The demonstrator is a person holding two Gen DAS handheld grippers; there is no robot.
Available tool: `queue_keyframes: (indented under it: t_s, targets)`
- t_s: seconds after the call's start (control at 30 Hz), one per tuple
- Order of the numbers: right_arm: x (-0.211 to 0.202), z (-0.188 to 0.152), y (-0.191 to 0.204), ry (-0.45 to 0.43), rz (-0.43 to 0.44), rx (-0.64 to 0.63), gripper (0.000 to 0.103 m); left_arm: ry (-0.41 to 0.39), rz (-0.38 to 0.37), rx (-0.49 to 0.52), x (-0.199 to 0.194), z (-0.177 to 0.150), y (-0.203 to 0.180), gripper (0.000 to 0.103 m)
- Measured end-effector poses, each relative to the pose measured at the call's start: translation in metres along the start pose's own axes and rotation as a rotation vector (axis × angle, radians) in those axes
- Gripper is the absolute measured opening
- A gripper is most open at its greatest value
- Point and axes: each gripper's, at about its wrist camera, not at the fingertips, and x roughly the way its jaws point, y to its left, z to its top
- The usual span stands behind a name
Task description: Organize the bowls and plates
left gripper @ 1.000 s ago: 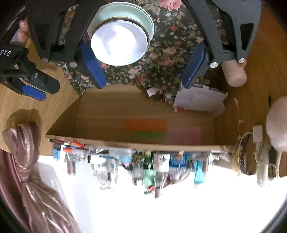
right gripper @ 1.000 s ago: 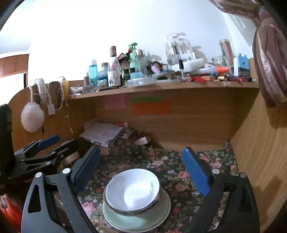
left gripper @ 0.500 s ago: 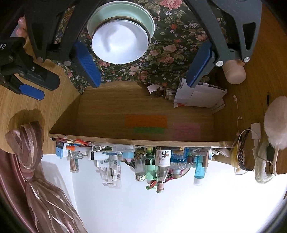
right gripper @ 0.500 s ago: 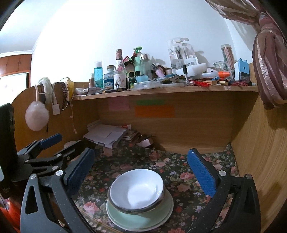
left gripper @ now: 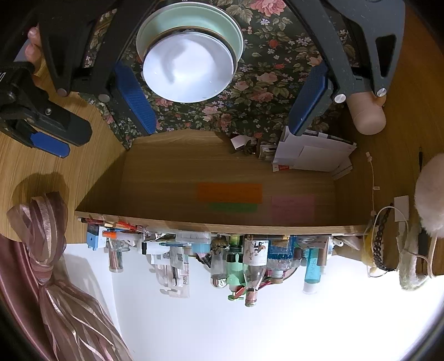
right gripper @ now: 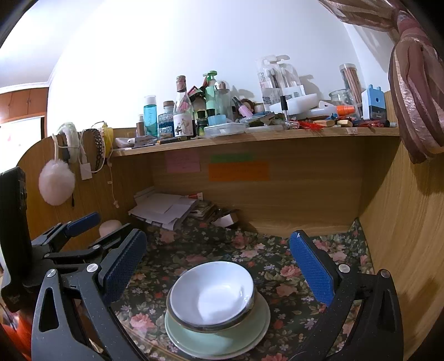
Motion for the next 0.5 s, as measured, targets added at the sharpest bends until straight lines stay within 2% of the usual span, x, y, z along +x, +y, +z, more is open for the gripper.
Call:
queue_keyframes:
  t_s: [0.5]
  targets:
    - [0.0025, -0.0003, 0.0000, -0.002, 0.000, 0.006, 0.103, 0.006, -0.009, -0.004, 0.0032, -0.0007, -0.0006, 0.097]
